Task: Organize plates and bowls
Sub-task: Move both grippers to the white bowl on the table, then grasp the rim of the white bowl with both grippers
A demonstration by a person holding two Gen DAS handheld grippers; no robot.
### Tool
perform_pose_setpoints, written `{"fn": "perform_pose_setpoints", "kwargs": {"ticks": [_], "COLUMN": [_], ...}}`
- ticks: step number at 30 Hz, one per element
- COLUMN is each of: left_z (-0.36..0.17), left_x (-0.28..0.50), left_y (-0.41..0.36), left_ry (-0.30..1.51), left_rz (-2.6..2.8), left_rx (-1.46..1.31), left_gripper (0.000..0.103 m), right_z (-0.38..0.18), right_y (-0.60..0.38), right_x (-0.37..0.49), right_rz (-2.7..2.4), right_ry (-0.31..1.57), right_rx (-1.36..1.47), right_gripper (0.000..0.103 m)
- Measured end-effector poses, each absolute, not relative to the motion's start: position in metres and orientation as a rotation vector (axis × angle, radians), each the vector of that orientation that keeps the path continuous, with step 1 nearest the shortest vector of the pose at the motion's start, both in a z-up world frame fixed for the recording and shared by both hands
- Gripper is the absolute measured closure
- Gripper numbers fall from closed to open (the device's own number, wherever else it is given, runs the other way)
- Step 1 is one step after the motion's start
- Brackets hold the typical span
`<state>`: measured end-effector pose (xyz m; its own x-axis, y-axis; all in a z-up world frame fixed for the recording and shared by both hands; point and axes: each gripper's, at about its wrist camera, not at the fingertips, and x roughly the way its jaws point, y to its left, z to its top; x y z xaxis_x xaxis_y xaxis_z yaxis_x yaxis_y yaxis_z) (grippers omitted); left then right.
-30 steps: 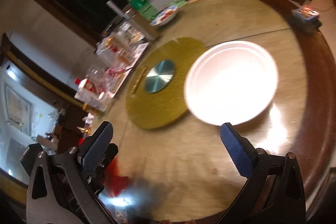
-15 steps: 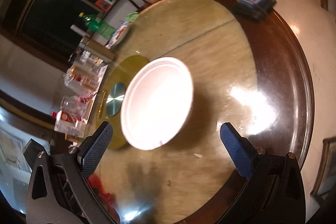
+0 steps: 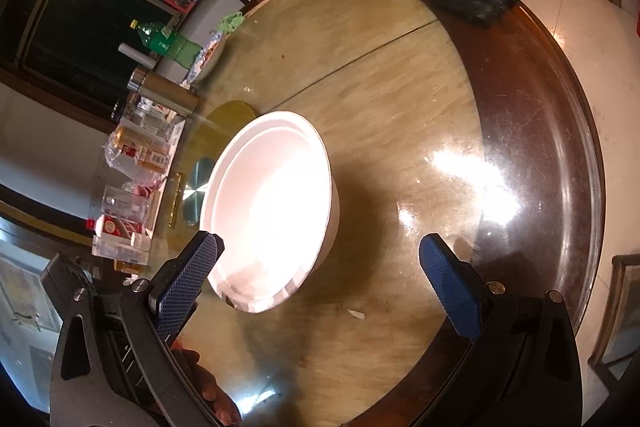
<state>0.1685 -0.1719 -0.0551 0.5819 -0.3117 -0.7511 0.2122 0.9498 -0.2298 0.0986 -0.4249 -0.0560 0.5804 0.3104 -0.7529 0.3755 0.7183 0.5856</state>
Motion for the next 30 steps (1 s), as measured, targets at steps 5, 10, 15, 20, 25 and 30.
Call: {"fn": "perform_pose_setpoints", "kwargs": {"ticks": [5, 10, 15, 20, 25, 30], "left_z": [-0.056, -0.058, -0.065, -0.066, -0.07, -0.067], "left_x": [0.171, 0.171, 0.173, 0.173, 0.172, 0.17], "left_y": [-0.174, -0.179, -0.186, -0.188, -0.192, -0.191], "left_ry": [0.9, 0.897, 0.906, 0.905, 0.917, 0.898], "left_rz": [-0.306, -0.319, -0.325, -0.315, -0.308, -0.302], "left_rx": [-0.123, -0.119, -0.079, -0.056, 0.01, 0.031], "left_gripper": [0.02, 0.021, 0.029, 0.047, 0.088, 0.09], "right_z": [-0.057, -0.06, -0.065, -0.063, -0.065, -0.062], "right_y": [-0.421, -0.418, -0.416, -0.414, -0.414, -0.409], "right_x": [0.103, 0.109, 0.113, 0.114, 0.113, 0.11], "right_rz": [-0.051, -0.08, -0.099, -0.112, -0.118, -0.117], "right_ry": [0.983, 1.002, 1.015, 1.015, 1.019, 0.986], "right_rx": [0.778, 0.755, 0.735, 0.711, 0.693, 0.679], "right_gripper": [0.006, 0.038, 0.052, 0.06, 0.079, 0.092]}}
